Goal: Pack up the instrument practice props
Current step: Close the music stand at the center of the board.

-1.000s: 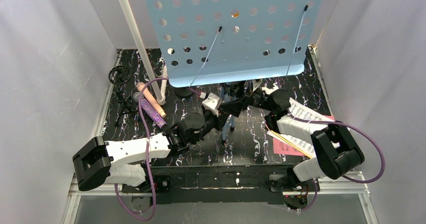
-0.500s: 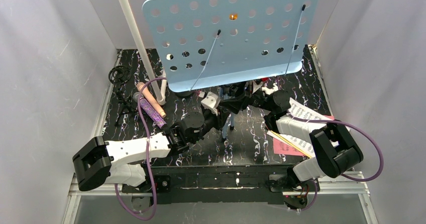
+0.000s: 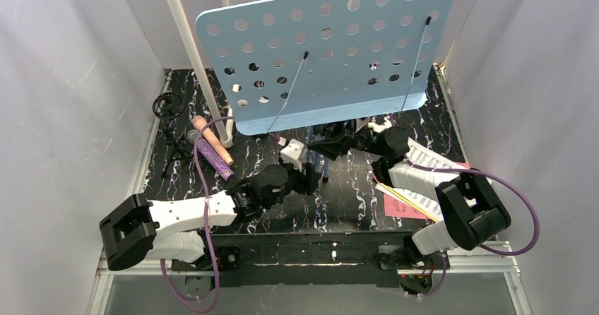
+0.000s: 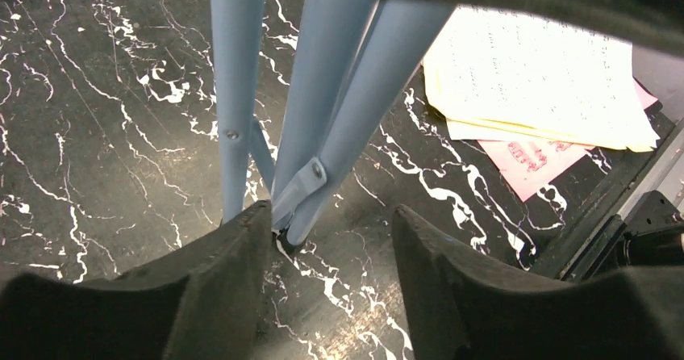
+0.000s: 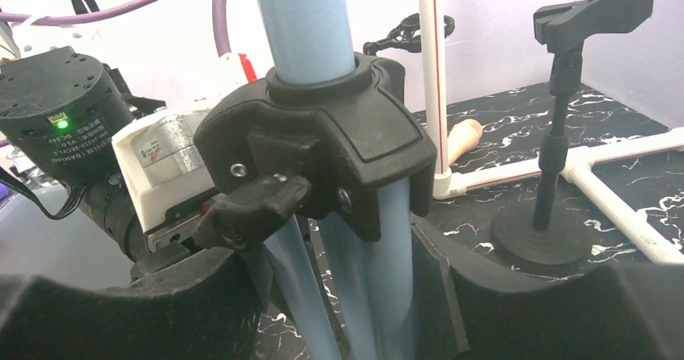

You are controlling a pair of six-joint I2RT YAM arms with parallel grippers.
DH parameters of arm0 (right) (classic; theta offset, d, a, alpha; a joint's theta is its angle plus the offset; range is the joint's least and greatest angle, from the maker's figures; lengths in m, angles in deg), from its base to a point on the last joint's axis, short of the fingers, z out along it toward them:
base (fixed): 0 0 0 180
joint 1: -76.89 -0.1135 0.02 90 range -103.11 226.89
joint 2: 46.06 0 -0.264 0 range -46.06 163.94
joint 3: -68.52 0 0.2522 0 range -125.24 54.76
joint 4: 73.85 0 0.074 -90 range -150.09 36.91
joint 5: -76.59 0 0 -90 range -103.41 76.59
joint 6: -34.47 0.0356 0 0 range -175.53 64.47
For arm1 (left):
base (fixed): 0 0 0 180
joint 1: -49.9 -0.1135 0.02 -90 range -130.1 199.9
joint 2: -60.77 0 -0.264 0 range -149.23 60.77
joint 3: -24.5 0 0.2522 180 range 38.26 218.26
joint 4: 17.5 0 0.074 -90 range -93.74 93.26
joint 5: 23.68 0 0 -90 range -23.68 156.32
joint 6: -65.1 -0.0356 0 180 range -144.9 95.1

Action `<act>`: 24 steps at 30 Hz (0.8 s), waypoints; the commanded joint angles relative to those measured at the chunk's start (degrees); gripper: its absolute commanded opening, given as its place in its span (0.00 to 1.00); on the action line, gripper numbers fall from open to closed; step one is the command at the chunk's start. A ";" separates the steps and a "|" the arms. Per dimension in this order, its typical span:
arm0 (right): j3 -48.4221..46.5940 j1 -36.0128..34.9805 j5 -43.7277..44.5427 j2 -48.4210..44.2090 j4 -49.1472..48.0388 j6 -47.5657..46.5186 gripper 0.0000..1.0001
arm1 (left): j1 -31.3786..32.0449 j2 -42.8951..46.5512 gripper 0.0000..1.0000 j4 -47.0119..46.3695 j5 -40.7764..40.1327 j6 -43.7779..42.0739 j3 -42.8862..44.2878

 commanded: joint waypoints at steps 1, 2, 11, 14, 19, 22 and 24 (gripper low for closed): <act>-2.45 1.12 -0.69 -1.53 0.99 3.00 0.18 | -0.01 4.67 0.60 0.55 0.40 -0.13 -2.23; -2.64 1.39 -0.66 -1.66 1.17 3.64 0.17 | -0.01 5.50 0.62 0.50 0.51 -0.23 -2.86; -3.56 4.04 -2.11 -4.39 4.26 7.34 0.08 | -0.03 15.23 0.68 2.67 0.78 1.33 -9.49; -3.31 6.21 -2.12 -5.61 4.63 9.96 0.06 | 0.00 18.77 0.69 5.50 0.91 1.95 -10.71; -2.09 9.20 -2.45 -7.24 2.89 15.55 0.04 | 0.01 24.23 0.69 12.07 1.73 2.05 -10.52; -1.84 10.64 -2.28 -7.66 2.88 17.14 0.03 | -0.03 26.89 0.69 15.93 1.68 1.79 -10.11; -1.76 11.46 -2.02 -7.58 3.07 17.49 0.02 | -0.02 28.52 0.70 17.72 1.56 1.76 -10.09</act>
